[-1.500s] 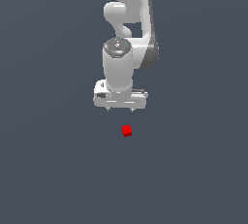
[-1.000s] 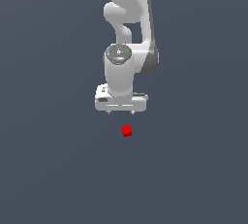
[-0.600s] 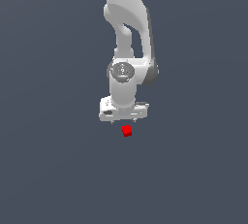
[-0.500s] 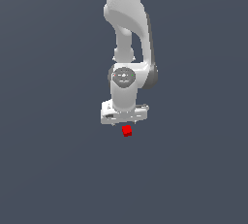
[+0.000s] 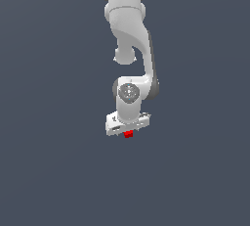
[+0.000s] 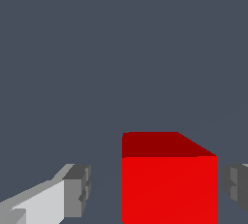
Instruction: Pick up the red cube and move it to a goal position.
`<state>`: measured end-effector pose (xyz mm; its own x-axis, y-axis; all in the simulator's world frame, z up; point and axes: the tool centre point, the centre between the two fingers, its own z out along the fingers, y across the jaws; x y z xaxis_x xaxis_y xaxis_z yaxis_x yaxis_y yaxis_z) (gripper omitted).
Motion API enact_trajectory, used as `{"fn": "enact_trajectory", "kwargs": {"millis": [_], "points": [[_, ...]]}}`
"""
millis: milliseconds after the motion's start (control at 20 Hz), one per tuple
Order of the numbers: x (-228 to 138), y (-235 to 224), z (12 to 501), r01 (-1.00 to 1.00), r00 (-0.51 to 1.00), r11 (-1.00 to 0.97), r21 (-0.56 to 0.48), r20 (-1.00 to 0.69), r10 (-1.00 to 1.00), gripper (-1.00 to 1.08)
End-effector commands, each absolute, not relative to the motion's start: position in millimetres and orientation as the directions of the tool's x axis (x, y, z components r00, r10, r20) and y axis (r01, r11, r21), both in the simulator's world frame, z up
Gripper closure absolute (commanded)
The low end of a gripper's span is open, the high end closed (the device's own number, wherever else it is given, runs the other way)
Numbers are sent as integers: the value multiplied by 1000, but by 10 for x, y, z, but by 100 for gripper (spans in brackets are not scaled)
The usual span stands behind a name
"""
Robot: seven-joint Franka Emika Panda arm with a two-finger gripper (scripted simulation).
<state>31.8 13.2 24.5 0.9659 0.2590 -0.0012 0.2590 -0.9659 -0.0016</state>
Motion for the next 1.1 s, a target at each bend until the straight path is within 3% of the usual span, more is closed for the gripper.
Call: {"fn": "enact_trajectory", "kwargs": {"millis": [0, 400, 450, 1050], "points": [[338, 147, 189, 274, 962, -962, -1, 0, 274, -92], [341, 145, 200, 273, 962, -962, 0, 0, 273, -92], [341, 145, 200, 273, 962, -962, 0, 0, 273, 108], [339, 145, 209, 273, 962, -962, 0, -1, 273, 108]]}}
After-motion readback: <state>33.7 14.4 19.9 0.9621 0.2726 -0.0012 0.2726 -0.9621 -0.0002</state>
